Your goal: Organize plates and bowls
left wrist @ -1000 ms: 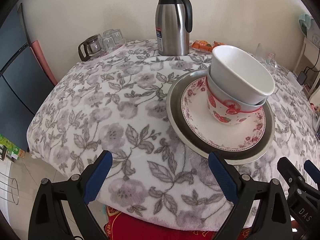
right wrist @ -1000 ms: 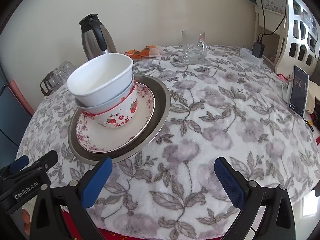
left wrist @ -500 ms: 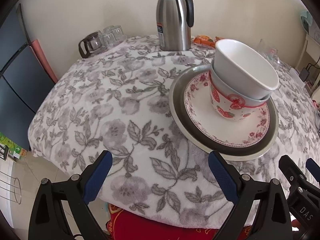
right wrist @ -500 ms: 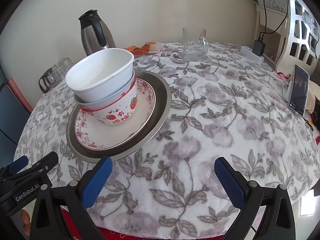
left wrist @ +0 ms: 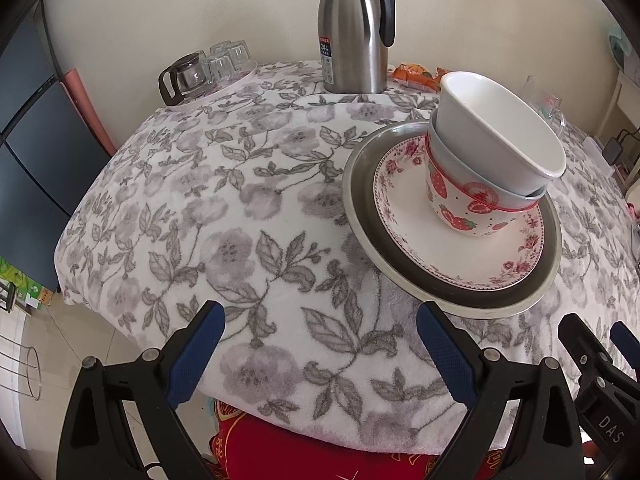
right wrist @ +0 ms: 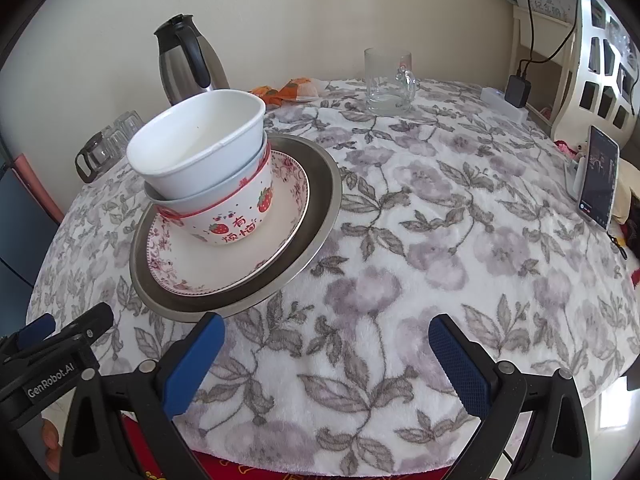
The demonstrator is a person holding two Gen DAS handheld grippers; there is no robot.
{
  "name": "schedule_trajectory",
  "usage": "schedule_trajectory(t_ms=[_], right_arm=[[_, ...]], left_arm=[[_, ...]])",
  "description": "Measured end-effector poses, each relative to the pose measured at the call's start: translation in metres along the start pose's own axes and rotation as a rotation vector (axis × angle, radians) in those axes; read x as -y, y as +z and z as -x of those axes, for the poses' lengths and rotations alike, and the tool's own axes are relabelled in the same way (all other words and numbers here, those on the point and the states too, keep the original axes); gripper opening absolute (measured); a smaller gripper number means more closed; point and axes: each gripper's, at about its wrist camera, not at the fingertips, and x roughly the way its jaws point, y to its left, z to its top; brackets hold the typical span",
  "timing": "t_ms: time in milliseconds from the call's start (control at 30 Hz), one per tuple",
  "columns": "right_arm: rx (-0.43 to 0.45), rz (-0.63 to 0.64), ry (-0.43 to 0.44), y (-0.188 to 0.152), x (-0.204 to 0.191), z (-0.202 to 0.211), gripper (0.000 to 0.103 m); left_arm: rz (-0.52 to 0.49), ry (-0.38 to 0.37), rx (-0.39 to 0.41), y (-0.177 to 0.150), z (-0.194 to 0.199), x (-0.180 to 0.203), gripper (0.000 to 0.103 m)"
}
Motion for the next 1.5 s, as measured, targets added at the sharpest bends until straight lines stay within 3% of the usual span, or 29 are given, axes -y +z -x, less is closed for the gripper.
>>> schedule_trajectory(t_ms=[1500], right_arm=[[-0.024,0.014,-0.005,-0.0003,-0.0010,0.0002,0.103]], left_arm=[[0.016,0.034,-0.049,-0.0013,-0.0057,-0.0033,0.097]])
